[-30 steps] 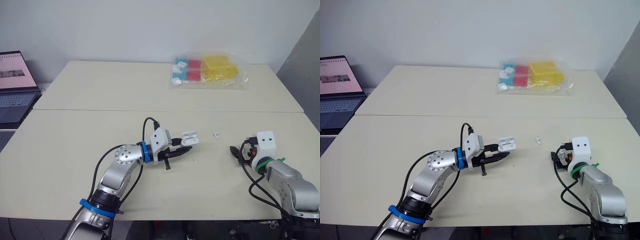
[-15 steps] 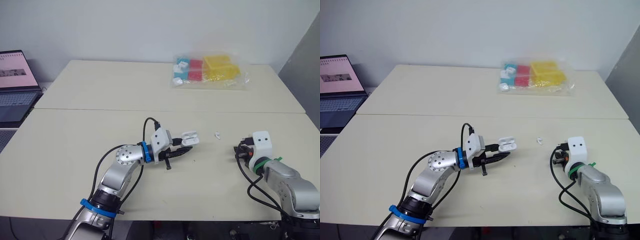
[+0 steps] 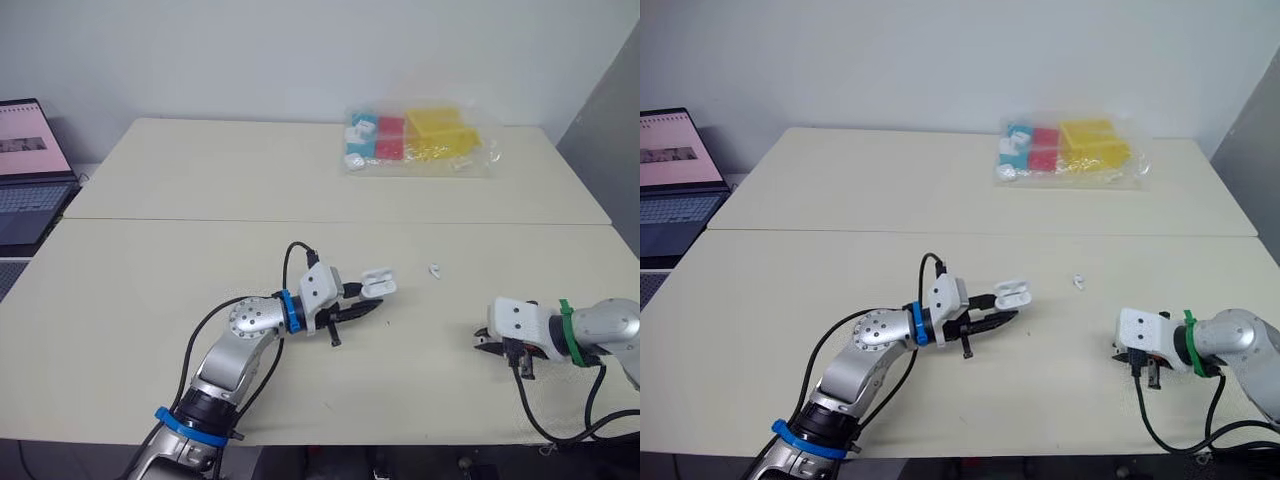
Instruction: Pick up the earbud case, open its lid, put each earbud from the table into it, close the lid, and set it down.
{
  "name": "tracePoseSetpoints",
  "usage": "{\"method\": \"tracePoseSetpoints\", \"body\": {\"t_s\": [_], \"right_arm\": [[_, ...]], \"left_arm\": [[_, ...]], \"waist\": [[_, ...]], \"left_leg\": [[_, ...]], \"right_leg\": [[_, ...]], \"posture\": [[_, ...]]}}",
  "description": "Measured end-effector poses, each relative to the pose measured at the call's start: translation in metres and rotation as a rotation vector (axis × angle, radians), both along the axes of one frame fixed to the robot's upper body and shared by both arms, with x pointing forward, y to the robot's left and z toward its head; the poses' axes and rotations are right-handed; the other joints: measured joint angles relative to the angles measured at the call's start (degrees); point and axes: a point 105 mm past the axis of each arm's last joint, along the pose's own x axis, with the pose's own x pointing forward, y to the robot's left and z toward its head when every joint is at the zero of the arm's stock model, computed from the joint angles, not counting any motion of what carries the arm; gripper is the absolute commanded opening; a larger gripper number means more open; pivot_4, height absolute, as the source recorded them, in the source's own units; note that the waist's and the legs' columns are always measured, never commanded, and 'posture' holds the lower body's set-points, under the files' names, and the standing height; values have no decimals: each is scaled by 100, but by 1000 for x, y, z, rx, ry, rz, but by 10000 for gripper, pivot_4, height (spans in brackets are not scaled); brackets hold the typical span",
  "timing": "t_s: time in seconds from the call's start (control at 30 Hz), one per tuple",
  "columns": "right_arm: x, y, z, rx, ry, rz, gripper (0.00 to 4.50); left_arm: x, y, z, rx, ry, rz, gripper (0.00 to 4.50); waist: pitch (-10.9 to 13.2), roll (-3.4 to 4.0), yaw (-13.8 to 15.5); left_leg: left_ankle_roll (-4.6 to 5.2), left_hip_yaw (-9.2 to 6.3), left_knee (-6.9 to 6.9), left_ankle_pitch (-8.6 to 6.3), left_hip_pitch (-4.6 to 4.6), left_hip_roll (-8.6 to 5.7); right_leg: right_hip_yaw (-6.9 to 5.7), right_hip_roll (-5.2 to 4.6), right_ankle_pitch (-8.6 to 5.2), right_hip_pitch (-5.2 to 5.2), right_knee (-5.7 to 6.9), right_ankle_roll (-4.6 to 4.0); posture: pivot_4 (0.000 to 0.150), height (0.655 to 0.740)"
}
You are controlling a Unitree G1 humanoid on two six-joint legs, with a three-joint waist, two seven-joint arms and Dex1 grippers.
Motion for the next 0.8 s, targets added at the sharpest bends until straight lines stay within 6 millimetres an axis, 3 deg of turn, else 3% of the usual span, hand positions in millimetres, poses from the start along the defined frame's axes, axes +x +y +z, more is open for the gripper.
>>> {"method": "tracePoseSetpoints", "body": {"t_s": [0.23,0.4,0.6,0.8], "right_arm": [[18,-21,6,-174,89,123,4132],[22,-23,6,-198,139,157,4132],[22,-23,5,-202,156,162,24784],[19,-22,6,-199,113,157,25228]], "left_arm": [[-1,6,-4,16,11,34,8109],[-2,7,-1,14,1,43,8109],[-2,9,-4,18,9,52,8109],[-3,8,-5,12,19,58,8109]], "waist": [[1,2,-5],[1,2,4],[1,2,7],[0,3,3]], "left_leg": [[0,1,3,0,7,-1],[0,1,3,0,5,0],[0,0,19,0,9,1],[-1,0,30,1,17,1]], "right_leg": [[2,-4,5,-1,2,6],[6,-4,5,2,2,5],[4,-6,7,9,8,4],[5,-9,16,16,9,6]], "posture": [[1500,7354],[1500,7354],[1500,7354],[1500,7354]]}}
